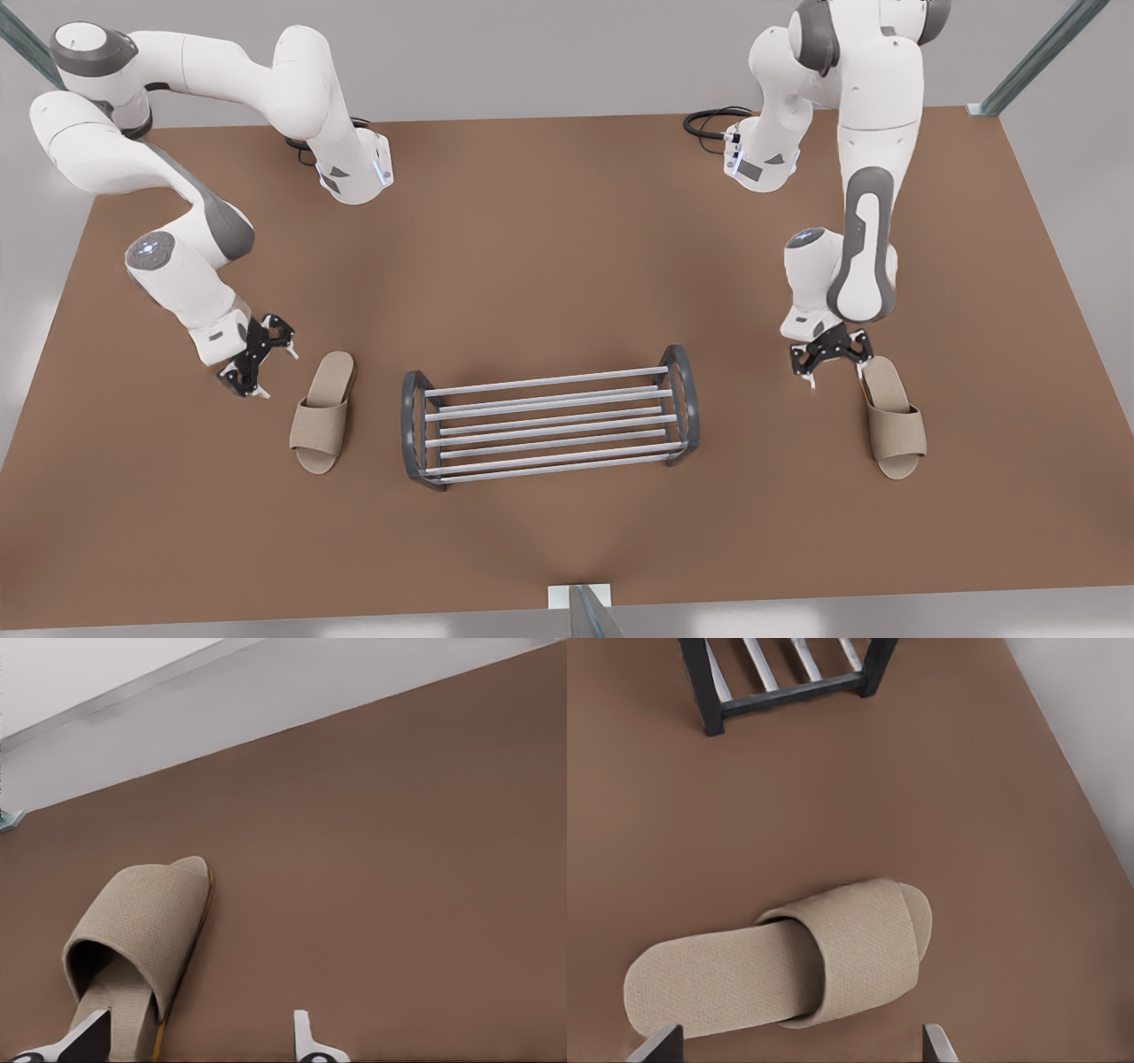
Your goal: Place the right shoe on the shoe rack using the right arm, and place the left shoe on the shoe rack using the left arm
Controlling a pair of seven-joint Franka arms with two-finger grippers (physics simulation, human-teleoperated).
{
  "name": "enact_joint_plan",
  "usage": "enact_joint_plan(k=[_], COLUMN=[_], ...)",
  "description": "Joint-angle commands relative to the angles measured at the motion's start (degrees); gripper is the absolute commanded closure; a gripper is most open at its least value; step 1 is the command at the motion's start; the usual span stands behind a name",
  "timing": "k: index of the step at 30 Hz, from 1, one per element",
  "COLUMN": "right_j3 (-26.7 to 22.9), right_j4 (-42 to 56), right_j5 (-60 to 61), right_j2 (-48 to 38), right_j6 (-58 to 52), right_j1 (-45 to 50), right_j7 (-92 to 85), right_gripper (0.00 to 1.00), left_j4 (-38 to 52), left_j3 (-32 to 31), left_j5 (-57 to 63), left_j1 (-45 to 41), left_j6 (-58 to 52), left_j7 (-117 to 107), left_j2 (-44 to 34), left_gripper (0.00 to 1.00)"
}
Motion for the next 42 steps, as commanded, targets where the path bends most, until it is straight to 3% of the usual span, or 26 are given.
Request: enact_joint_plan(k=[1,5,7,11,13,18,27,30,35,38,42], right_j3=[-0.1,-3.0,-10.3,-13.5,-13.0,-18.4,-17.6,-14.5,-14.6,-15.1,-17.4], right_j4=[-2.9,-3.9,-1.1,0.4,0.7,-0.1,-0.1,-5.8,-10.9,-10.9,-10.6], right_j5=[-25.6,-27.9,-27.9,-27.9,-28.3,-39.0,-44.2,-52.0,-67.1,-72.0,-78.6], right_j2=[0.0,-2.0,-2.0,-2.4,-8.0,-8.9,-8.7,-0.4,8.3,11.5,13.7], right_j6=[24.3,36.9,47.8,48.8,48.4,49.3,33.4,13.2,0.9,-0.7,-2.3], right_j1=[-0.4,-0.8,-1.4,0.0,0.8,3.4,9.5,9.4,5.9,2.1,5.7], right_j7=[-48.8,-68.9,-76.7,-87.3,-87.9,-95.0,-94.5,-88.2,-78.4,-76.6,-71.3], right_gripper=[0.0,0.0,0.0,0.0,0.0,0.0,0.0,0.0,0.0,0.0,0.0], left_j4=[0.0,1.1,2.8,8.6,9.9,13.5,19.5,20.9,23.7,24.6,26.0], left_j3=[0.1,0.1,0.1,0.0,-0.1,-0.1,-1.8,-2.8,-3.2,-5.5,-5.9], left_j5=[9.9,9.9,9.9,10.1,11.4,16.0,22.4,23.2,24.1,25.3,25.4], left_j1=[1.3,2.8,3.1,4.4,5.5,5.6,5.7,6.5,7.9,10.3,10.7], left_j6=[0.6,-5.6,-6.5,-7.0,-7.0,-6.9,-6.7,-6.7,-6.6,-6.7,-6.7], left_j7=[-75.4,-82.4,-85.2,-85.4,-85.4,-85.4,-85.4,-85.3,-85.4,-85.3,-85.3], left_j2=[1.6,5.8,7.9,13.9,14.4,17.0,21.2,21.5,22.8,23.4,24.3], left_gripper=[0.0,0.0,0.0,0.0,0.0,0.0,0.0,0.0,0.0,0.0,0.0])
